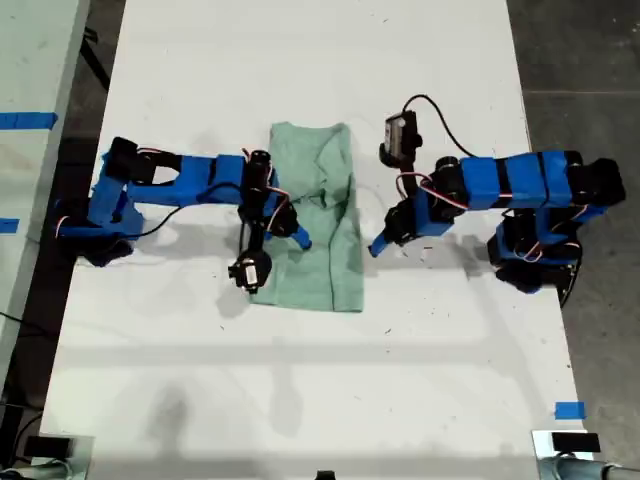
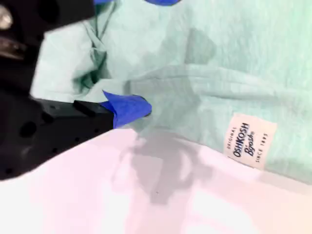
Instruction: Fold tshirt
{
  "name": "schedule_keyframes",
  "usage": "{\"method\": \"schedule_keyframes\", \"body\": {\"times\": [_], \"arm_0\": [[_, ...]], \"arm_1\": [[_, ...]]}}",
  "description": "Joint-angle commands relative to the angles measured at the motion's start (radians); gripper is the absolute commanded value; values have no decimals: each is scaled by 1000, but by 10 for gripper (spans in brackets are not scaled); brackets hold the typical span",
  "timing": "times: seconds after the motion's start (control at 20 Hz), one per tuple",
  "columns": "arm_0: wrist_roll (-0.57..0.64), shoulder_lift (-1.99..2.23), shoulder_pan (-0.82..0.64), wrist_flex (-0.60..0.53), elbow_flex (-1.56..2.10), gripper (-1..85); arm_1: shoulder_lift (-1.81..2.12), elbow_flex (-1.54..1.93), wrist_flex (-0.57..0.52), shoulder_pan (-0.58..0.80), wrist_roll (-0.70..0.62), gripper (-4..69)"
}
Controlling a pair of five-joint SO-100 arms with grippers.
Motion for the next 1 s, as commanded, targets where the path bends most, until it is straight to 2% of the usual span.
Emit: {"method": "schedule_keyframes", "body": {"times": [0.0, 0.15, 0.2, 0.35, 0.45, 0.65, 0.95], "arm_0": [[8, 295, -8, 28, 25, 273], [-52, 422, 34, 25, 195, 284], [-92, 483, 64, -17, 275, 289], [-261, 765, 170, -314, 704, 261], [-367, 838, 232, -397, 864, 256], [-419, 782, 291, -535, 916, 254], [-413, 618, 310, -606, 897, 271]], "arm_1": [[67, -34, -17, -15, 2, 234], [61, -80, -18, -32, -11, 232], [52, -98, -20, -48, -6, 233], [-15, -158, -48, -115, 29, 254], [-109, -218, -58, -147, 49, 263], [-337, -403, -37, -186, 72, 307], [-555, -469, -72, -199, 123, 340]]}}
